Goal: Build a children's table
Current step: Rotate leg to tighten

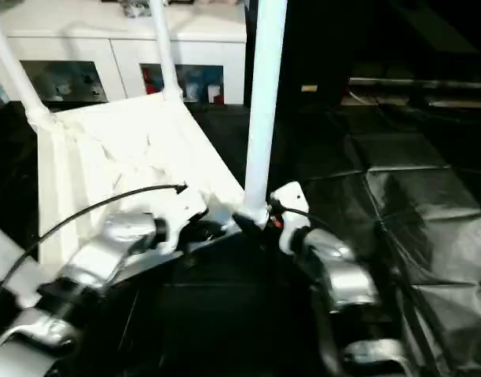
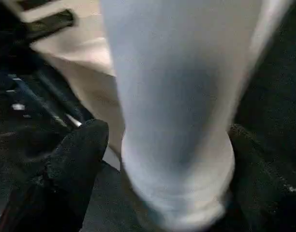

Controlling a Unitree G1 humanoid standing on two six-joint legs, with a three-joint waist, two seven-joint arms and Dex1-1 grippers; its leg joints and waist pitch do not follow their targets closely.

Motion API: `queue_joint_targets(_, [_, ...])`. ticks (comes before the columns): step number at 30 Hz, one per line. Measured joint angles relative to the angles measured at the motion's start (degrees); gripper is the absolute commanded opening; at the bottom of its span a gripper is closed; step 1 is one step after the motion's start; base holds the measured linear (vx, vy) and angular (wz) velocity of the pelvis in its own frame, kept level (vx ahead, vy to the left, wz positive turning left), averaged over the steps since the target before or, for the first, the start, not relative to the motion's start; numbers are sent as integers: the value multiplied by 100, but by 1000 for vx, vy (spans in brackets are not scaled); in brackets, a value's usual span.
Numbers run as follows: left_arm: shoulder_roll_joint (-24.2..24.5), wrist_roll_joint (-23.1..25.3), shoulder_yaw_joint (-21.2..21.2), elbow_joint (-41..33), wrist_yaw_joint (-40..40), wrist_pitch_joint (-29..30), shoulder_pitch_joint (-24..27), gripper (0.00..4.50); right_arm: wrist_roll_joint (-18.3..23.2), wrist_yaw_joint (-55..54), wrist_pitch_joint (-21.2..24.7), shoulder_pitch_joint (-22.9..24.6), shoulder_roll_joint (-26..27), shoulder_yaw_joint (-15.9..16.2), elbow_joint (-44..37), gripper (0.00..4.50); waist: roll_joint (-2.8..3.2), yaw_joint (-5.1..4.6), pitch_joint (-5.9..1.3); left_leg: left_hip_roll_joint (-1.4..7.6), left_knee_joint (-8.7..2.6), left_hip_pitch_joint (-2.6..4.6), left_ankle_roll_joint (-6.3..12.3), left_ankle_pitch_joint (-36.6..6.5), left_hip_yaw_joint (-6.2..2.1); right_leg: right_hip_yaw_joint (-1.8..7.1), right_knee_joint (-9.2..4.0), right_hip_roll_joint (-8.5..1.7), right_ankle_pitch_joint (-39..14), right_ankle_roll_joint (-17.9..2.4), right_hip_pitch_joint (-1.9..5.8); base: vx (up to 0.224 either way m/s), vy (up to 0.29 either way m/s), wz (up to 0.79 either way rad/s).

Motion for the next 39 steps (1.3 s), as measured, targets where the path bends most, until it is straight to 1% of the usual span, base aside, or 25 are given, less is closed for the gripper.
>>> queue_joint_targets(2, [144, -25, -41, -58, -300, -11, 26, 0, 37, 453, 59, 0, -181, 85, -77, 394, -1, 53, 1, 0, 5, -3, 0, 0, 1, 0, -2, -2, -1, -1, 2, 0, 0, 0])
queue_joint_targets(5, [332, -84, -43, -116, -614, -13, 68, 0, 50, 953, 116, -5, -324, 173, -112, 394, -4, 80, 3, 0, 15, -2, 0, -1, 5, 3, -3, -4, -1, -2, 6, 0, 0, 0])
queue_joint_targets(7, [409, -125, -41, -149, -729, -20, 108, 0, 53, 1110, 118, -6, -358, 213, -118, 369, -7, 79, 5, 0, 16, 1, -2, 0, 6, 5, 0, -4, 0, -2, 7, 0, 0, 0])
queue_joint_targets(10, [544, -191, -56, -225, -881, -20, 134, 0, 84, 1279, 128, -21, -416, 277, -117, 356, -13, 78, 9, 1, 16, 6, -7, 0, 6, 6, 4, -4, 0, -2, 9, 0, 0, 0])
queue_joint_targets(11, [586, -236, -56, -226, -941, -19, 144, 0, 108, 1352, 134, -28, -427, 298, -115, 330, -13, 80, 9, 1, 16, 6, -7, 1, 6, 6, 5, -4, 0, -2, 9, 0, 0, 0])
queue_joint_targets(14, [635, -257, -54, -234, -1024, -19, 147, 0, 126, 1419, 165, -67, -420, 324, -99, 314, -14, 79, 9, 1, 16, 4, -5, 2, 6, 5, 5, -4, 0, -2, 9, 0, 0, 0])
queue_joint_targets(16, [648, -261, -49, -233, -1042, -19, 148, 0, 125, 1443, 194, -83, -409, 330, -95, 289, -15, 84, 10, 1, 16, 3, -4, 2, 6, 5, 4, -4, 0, -2, 8, 0, 0, 0])
queue_joint_targets(19, [625, -254, -31, -230, -996, -2, 150, 0, 122, 1418, 233, -83, -363, 305, -89, 279, -15, 86, 10, 1, 16, 4, -4, 2, 6, 5, 5, -4, 0, -2, 8, 0, 0, 0])
queue_joint_targets(21, [524, -230, -4, -219, -826, 28, 153, 0, 124, 1251, 289, -78, -289, 240, -83, 276, -18, 86, 12, 1, 19, 5, -1, 10, 6, 5, 10, -5, 1, -2, 9, 0, 0, 0])
queue_joint_targets(22, [435, -222, 28, -188, -655, 67, 150, 0, 125, 1022, 305, -58, -213, 158, -61, 273, -20, 82, 12, 1, 18, 8, -1, 15, 6, 6, 10, -5, 3, -5, 10, 0, 0, 0])
queue_joint_targets(24, [209, -149, 143, -23, -165, 173, 71, 0, 137, 308, 307, -29, 118, -116, 85, 272, -29, 58, 17, 1, 16, 12, -30, 16, 6, 6, 13, -5, 14, -14, 12, 0, 0, 0])
queue_joint_targets(27, [-177, 20, 187, 228, 500, 300, -124, 0, 105, -800, 261, -29, 522, -445, 226, 271, -47, -18, 23, -1, 17, 21, -38, 20, 6, 10, 10, -5, 27, -25, 18, 0, 0, 0])
queue_joint_targets(29, [-412, 130, 182, 365, 884, 381, -226, 0, -2, -1436, 188, -37, 728, -538, 270, 270, -53, -39, 22, -2, 16, 29, -39, 20, 6, 12, 5, -5, 28, -26, 28, 0, 0, 0])
queue_joint_targets(32, [-621, 226, 192, 514, 1256, 431, -315, 0, -157, -2094, 99, -40, 956, -607, 290, 270, -53, -41, 18, -3, 13, 39, -41, 21, 5, 14, 3, -5, 28, -25, 35, 0, 0, 0])
queue_joint_targets(35, [-710, 278, 191, 527, 1366, 490, -318, 0, -245, -2349, -4, -33, 1070, -613, 311, 270, -42, -46, 10, -5, 13, 40, -41, 21, 5, 17, -1, -5, 28, -24, 36, 0, 0, 0])
queue_joint_targets(36, [-723, 290, 194, 530, 1376, 502, -320, 0, -256, -2384, -14, -30, 1093, -618, 313, 305, -36, -48, 6, -6, 12, 40, -41, 21, 5, 18, -3, -5, 28, -24, 36, 0, 0, 0])
queue_joint_targets(37, [-731, 298, 197, 531, 1379, 505, -320, 0, -264, -2397, -25, -21, 1113, -637, 313, 305, -34, -48, 5, -6, 12, 40, -41, 21, 5, 18, -3, -5, 28, -24, 37, 0, 0, 0])
queue_joint_targets(38, [-732, 306, 196, 529, 1378, 500, -320, 0, -266, -2395, -25, -14, 1115, -638, 303, 339, -35, -47, 5, -6, 12, 40, -41, 21, 5, 18, -3, -5, 28, -24, 37, 0, 0, 0])
queue_joint_targets(39, [-732, 310, 195, 527, 1357, 492, -319, 0, -269, -2360, -14, -7, 1108, -638, 281, 342, -29, -46, 3, -6, 12, 38, -41, 21, 5, 18, -6, -5, 28, -23, 36, 0, 0, 0])
